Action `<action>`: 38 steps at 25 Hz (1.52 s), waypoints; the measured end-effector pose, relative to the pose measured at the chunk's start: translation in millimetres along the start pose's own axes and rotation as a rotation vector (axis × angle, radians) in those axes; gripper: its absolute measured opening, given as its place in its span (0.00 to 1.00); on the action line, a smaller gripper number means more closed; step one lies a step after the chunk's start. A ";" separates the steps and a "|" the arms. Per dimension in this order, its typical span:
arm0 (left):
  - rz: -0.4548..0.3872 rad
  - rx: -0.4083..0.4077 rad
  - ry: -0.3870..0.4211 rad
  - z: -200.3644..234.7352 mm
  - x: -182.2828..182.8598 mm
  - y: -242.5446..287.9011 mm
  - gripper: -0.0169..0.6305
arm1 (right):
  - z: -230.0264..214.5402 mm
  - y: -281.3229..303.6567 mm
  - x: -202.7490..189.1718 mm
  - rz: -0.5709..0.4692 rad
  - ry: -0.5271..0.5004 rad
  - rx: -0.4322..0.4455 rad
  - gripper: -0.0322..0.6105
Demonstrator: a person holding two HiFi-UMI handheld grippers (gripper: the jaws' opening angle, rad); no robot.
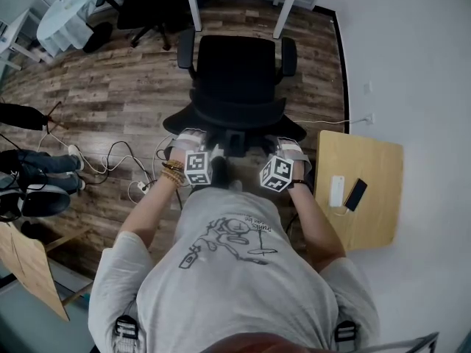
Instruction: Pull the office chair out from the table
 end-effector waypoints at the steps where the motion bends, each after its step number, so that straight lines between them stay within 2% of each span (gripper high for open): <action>1: 0.001 -0.002 -0.003 0.5 0.4 -0.5 0.18 | -0.2 -0.8 0.3 0.000 0.002 0.002 0.25; 7: -0.010 0.017 -0.024 2.6 0.4 0.5 0.20 | -4.5 -2.8 0.1 -0.035 0.050 0.009 0.27; 12: -0.029 -0.014 -0.093 9.4 -0.2 -1.9 0.25 | -10.9 -9.6 2.8 -0.085 0.127 0.069 0.30; 19: -0.067 -0.039 -0.235 20.2 5.6 -21.8 0.24 | -15.4 -28.6 7.6 -0.212 0.252 0.114 0.27; 22: -0.117 -0.015 -0.322 25.0 10.0 -33.5 0.23 | -16.4 -41.6 9.8 -0.278 0.307 0.102 0.24; 23: -0.146 0.005 -0.352 28.0 11.8 -37.9 0.21 | -16.8 -45.5 11.2 -0.294 0.315 0.092 0.24; 24: -0.178 0.028 -0.384 32.2 14.0 -42.7 0.15 | -17.2 -49.0 13.4 -0.311 0.321 0.079 0.23; 27: -0.274 0.084 -0.492 48.1 23.3 -60.2 0.09 | -18.5 -61.1 23.1 -0.392 0.373 0.055 0.21; 29: -0.349 0.107 -0.598 60.6 31.6 -73.5 0.08 | -21.1 -72.4 30.1 -0.459 0.426 0.041 0.20; 33: -0.514 0.122 -0.879 85.7 48.0 -101.3 0.05 | -29.0 -101.2 43.5 -0.608 0.538 0.014 0.16; 36: -0.591 0.154 -0.975 98.3 57.7 -119.4 0.03 | -37.1 -122.7 53.2 -0.731 0.618 0.001 0.13; 38: -0.639 0.168 -1.017 106.4 62.4 -131.6 0.03 | -41.5 -134.6 60.1 -0.786 0.635 -0.007 0.11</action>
Point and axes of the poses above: the fingertips, and each gripper's own axes: y forward along the fingers, z to its left, x out of its top, the point moved 8 cm from there along -y, backward along the fingers, and after that the axes turned 9 degrees about x, right-handed, at the moved point
